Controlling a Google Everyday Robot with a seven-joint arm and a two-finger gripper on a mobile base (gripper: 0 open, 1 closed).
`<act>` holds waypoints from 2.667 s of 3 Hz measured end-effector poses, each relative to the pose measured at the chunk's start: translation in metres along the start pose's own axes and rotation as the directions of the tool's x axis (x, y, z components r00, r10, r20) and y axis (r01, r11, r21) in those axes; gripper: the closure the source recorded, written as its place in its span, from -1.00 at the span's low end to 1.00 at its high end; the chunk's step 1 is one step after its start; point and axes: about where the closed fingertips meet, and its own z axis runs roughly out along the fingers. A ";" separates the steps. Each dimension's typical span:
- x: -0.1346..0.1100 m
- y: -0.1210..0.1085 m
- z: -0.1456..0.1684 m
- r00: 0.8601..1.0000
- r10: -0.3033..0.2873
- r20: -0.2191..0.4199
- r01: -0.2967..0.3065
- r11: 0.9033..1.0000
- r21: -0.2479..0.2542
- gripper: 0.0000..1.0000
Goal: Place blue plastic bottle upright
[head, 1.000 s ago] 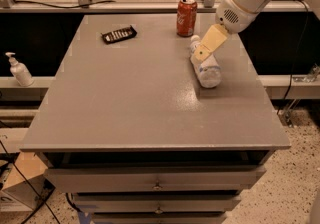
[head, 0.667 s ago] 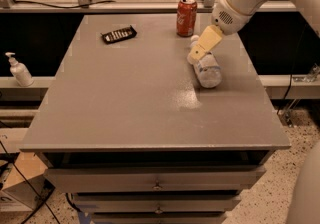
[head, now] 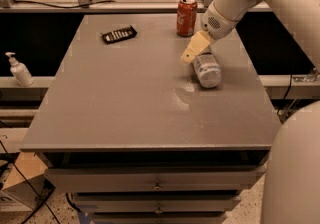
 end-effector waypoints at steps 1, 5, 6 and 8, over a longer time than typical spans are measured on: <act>-0.001 -0.001 0.015 1.000 0.013 0.003 -0.013 0.999 -0.031 -0.22; -0.038 0.040 -0.075 0.914 -0.276 0.297 0.272 0.961 0.055 1.00; -0.050 0.060 -0.099 0.815 -0.421 0.398 0.426 0.901 0.081 1.00; -0.057 0.094 -0.116 0.627 -0.643 0.440 0.657 0.740 0.145 1.00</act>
Offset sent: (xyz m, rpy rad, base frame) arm 0.0018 0.0105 0.0042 0.0111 -0.0203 0.0296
